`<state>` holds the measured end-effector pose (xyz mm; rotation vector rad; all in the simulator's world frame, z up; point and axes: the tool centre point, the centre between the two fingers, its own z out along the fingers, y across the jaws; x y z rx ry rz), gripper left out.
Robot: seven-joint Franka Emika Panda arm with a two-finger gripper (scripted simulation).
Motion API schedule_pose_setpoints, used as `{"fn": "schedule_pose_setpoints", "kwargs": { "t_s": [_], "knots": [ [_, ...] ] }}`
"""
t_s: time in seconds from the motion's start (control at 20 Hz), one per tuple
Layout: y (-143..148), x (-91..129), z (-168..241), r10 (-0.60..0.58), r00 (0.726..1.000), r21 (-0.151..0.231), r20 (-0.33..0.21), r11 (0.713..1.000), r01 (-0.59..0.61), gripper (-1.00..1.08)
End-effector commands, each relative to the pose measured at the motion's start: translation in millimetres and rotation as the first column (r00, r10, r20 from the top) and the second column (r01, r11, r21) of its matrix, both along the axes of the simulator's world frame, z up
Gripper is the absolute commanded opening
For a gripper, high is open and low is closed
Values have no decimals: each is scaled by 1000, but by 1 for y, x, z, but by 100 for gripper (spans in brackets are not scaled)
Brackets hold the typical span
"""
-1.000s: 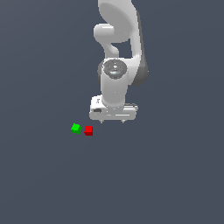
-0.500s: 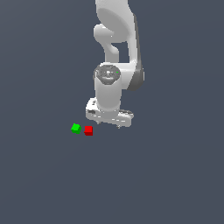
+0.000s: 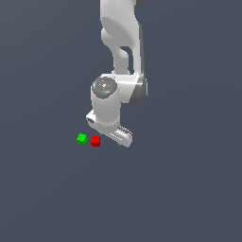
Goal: Stack the red cube on top of the green cube.
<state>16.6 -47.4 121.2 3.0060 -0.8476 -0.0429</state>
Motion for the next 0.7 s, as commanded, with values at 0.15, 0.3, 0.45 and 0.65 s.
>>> {"fn": "schedule_pose_setpoints", "kwargs": {
  "t_s": [0.15, 0.3, 0.45, 0.65],
  "knots": [
    [-19, 1, -10, -197, 980, -1, 7, 980, 197, 100],
    [-30, -1, -15, -301, 954, -1, 11, 954, 301, 100],
    [-40, -3, -20, -403, 915, -1, 14, 915, 403, 100],
    [-54, -9, -27, -531, 847, 1, 19, 847, 531, 100]
  ]
}}
